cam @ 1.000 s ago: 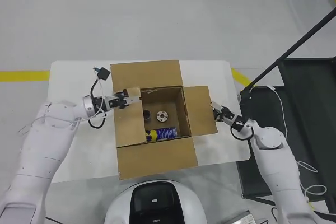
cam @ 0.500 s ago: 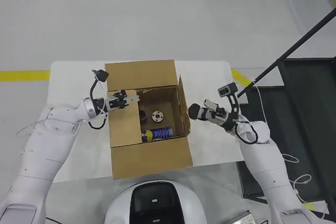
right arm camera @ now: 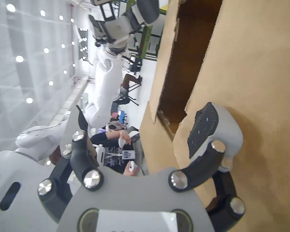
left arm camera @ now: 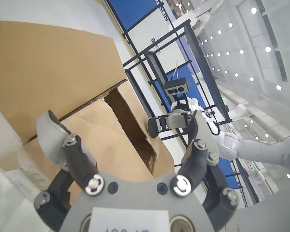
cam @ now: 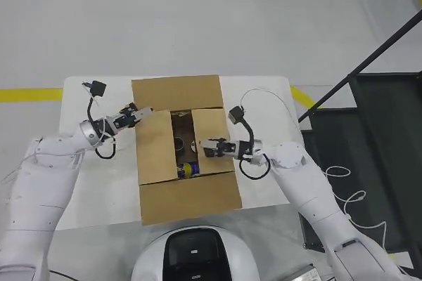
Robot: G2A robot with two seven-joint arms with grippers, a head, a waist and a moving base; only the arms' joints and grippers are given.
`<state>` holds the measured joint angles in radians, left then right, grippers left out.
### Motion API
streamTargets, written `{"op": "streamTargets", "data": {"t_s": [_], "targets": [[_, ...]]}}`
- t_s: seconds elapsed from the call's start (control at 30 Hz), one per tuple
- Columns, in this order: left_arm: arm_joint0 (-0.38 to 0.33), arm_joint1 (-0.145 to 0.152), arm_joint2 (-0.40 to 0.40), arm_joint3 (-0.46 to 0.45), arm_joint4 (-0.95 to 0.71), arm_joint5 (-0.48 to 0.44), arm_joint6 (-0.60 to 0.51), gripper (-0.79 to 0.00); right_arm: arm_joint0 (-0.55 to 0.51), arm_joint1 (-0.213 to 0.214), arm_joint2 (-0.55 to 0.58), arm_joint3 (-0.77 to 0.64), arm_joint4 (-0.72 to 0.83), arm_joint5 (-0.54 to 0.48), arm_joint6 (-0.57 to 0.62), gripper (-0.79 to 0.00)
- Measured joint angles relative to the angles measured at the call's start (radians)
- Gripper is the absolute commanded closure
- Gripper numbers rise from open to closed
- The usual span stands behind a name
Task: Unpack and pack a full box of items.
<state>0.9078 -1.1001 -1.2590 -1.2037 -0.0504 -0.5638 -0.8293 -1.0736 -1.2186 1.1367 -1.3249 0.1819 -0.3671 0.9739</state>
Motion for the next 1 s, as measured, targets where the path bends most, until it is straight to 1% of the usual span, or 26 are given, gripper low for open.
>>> {"op": "streamTargets", "data": {"t_s": [0.13, 0.27, 0.43, 0.53, 0.57, 0.63, 0.7, 1.0], "targets": [[-0.029, 0.005, -0.034, 0.054, -0.001, -0.012, 0.036, -0.785, -0.008, 0.005, -0.001, -0.043, -0.076, 0.028, -0.033, -0.785], [-0.083, 0.005, -0.040, 0.152, 0.012, -0.045, 0.058, -0.785, -0.039, 0.015, 0.028, -0.111, -0.089, 0.053, -0.041, -0.785], [-0.178, -0.010, 0.000, 0.300, 0.002, -0.099, 0.065, -0.785, -0.119, 0.033, 0.108, -0.200, 0.023, 0.061, -0.016, -0.785], [-0.234, -0.025, 0.034, 0.386, 0.010, -0.155, 0.095, -0.785, -0.175, 0.044, 0.160, -0.249, 0.061, 0.069, -0.002, -0.785], [-0.252, -0.032, 0.047, 0.419, 0.011, -0.178, 0.113, -0.785, -0.180, 0.045, 0.164, -0.254, 0.065, 0.069, -0.001, -0.785], [-0.274, -0.042, 0.067, 0.461, 0.000, -0.195, 0.117, -0.785, -0.178, 0.045, 0.163, -0.253, 0.064, 0.069, -0.001, -0.785], [-0.279, -0.044, 0.072, 0.472, -0.004, -0.197, 0.112, -0.785, -0.177, 0.045, 0.162, -0.252, 0.063, 0.069, -0.001, -0.785], [-0.278, -0.043, 0.071, 0.469, -0.004, -0.196, 0.112, -0.785, -0.177, 0.045, 0.162, -0.252, 0.063, 0.069, -0.001, -0.785]]}}
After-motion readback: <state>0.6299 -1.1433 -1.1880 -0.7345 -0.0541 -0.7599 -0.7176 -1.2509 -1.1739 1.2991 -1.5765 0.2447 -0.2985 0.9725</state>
